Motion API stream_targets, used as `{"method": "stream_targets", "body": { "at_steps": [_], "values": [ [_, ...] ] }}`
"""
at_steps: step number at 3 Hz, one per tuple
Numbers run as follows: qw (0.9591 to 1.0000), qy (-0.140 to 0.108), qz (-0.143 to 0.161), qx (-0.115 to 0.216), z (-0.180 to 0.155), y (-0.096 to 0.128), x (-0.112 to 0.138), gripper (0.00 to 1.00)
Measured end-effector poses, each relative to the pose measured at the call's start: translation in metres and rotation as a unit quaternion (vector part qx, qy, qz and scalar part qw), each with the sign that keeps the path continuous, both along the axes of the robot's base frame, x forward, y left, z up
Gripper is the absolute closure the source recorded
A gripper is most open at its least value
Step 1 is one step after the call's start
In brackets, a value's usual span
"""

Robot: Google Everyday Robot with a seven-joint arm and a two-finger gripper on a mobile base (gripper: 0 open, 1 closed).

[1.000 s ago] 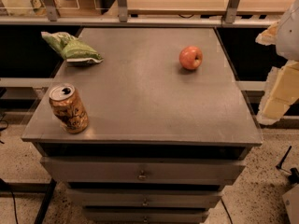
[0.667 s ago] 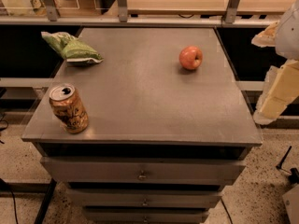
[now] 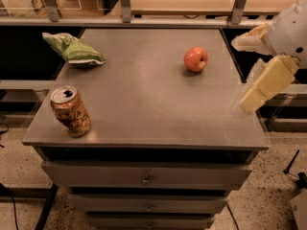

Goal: Move orange can near green jalapeno chip bag

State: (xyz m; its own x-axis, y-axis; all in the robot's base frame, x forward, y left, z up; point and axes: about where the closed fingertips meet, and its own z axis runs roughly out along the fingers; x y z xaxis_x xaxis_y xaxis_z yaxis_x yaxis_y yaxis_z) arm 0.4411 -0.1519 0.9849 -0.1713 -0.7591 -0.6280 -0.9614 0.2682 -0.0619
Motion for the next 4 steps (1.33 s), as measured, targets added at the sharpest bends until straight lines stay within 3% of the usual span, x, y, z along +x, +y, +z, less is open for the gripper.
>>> {"method": "stream_targets", "body": {
  "at_steps": [1,2,4],
  "values": [
    [0.9932,-0.032,0.029,0.108,0.033,0.063,-0.002,0.00],
    [0.9861,-0.034,0.044,0.156,0.055,0.089,-0.008,0.00],
    [0.9858,-0.044,0.045,0.156,0.056,0.092,-0.008,0.00]
  ]
}}
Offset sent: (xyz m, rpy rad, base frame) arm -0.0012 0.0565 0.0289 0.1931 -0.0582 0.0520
